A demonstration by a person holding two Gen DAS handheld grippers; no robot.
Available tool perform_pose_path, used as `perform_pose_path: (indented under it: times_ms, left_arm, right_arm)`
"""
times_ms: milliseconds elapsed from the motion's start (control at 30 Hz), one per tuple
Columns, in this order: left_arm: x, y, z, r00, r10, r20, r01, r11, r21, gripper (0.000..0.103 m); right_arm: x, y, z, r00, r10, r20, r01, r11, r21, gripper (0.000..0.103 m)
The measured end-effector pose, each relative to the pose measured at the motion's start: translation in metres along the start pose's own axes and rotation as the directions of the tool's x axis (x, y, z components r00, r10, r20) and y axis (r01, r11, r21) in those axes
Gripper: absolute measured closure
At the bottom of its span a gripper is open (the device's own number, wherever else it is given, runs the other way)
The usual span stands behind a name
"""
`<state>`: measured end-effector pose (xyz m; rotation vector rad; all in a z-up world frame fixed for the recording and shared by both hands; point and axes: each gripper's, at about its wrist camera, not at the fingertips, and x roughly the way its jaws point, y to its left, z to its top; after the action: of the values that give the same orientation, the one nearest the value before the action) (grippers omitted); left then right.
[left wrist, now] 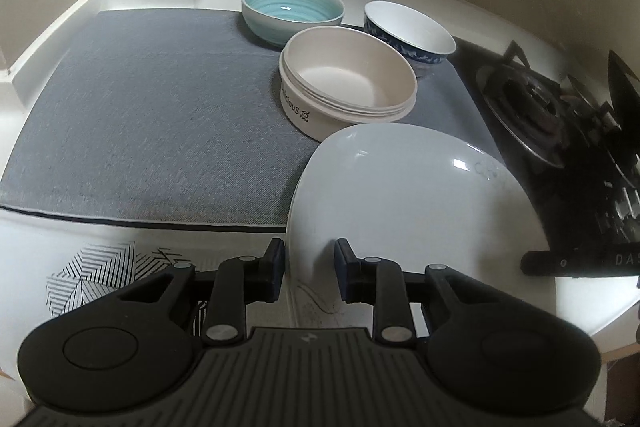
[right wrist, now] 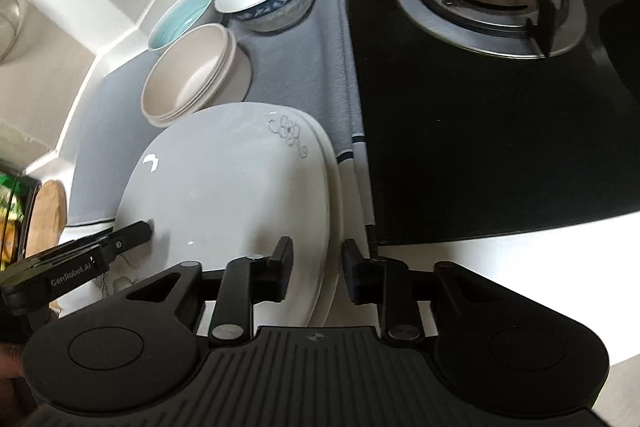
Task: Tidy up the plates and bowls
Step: 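Move the held white oval plate over the square plate stack with left tool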
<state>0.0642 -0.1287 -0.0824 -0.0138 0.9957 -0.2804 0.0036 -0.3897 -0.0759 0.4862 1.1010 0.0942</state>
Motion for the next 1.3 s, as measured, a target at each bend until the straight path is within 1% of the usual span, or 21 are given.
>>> perform_pose_path:
  times_ms: [167, 333, 467, 500, 667, 800, 933, 1033, 1200, 1300]
  left_arm:
    - [-0.003, -0.002, -0.005, 1.0, 0.02, 0.006, -0.02, 1.0, -0.01, 0.074]
    - [-0.008, 0.0, -0.008, 0.999, 0.038, 0.0, -0.038, 0.999, -0.002, 0.073]
    - [-0.011, 0.008, -0.011, 0.999, 0.047, -0.006, -0.047, 0.998, -0.028, 0.071]
    - [-0.012, 0.009, -0.011, 0.999, 0.052, -0.005, -0.053, 0.998, -0.036, 0.069]
    - [-0.015, 0.012, -0.015, 0.999, 0.048, -0.011, -0.048, 0.997, -0.068, 0.068]
    - [-0.015, 0.008, -0.018, 0.999, 0.042, -0.025, -0.044, 0.996, -0.073, 0.067]
    - [-0.015, 0.006, -0.018, 0.998, 0.05, -0.022, -0.051, 0.997, -0.056, 0.066]
    - [-0.015, 0.01, -0.017, 0.999, 0.035, -0.028, -0.036, 0.999, -0.039, 0.067]
    - [-0.016, 0.019, -0.014, 0.999, 0.01, -0.049, -0.01, 1.0, 0.001, 0.068]
    - [-0.018, 0.032, -0.014, 0.998, -0.011, -0.057, 0.011, 1.0, 0.016, 0.068]
  right_arm:
    - [0.003, 0.0, 0.0, 1.0, 0.005, -0.011, -0.005, 0.999, -0.035, 0.077]
    - [0.005, 0.004, 0.002, 1.0, 0.007, -0.015, -0.008, 0.997, -0.074, 0.077]
    - [0.008, 0.008, 0.002, 0.999, 0.03, -0.032, -0.033, 0.995, -0.096, 0.077]
    - [0.009, 0.008, 0.002, 0.999, 0.039, -0.038, -0.043, 0.994, -0.097, 0.077]
    - [0.011, 0.003, 0.003, 0.996, 0.07, -0.054, -0.073, 0.995, -0.066, 0.076]
    - [0.016, 0.001, 0.001, 0.993, 0.092, -0.067, -0.096, 0.994, -0.057, 0.075]
    - [0.016, 0.005, -0.003, 0.995, 0.079, -0.056, -0.083, 0.994, -0.074, 0.074]
    - [0.016, 0.004, -0.003, 0.995, 0.077, -0.056, -0.081, 0.995, -0.062, 0.075]
    - [0.015, 0.014, -0.008, 0.999, 0.038, -0.036, -0.04, 0.997, -0.066, 0.074]
    - [0.016, 0.019, -0.012, 0.999, 0.029, -0.032, -0.03, 0.999, -0.033, 0.074]
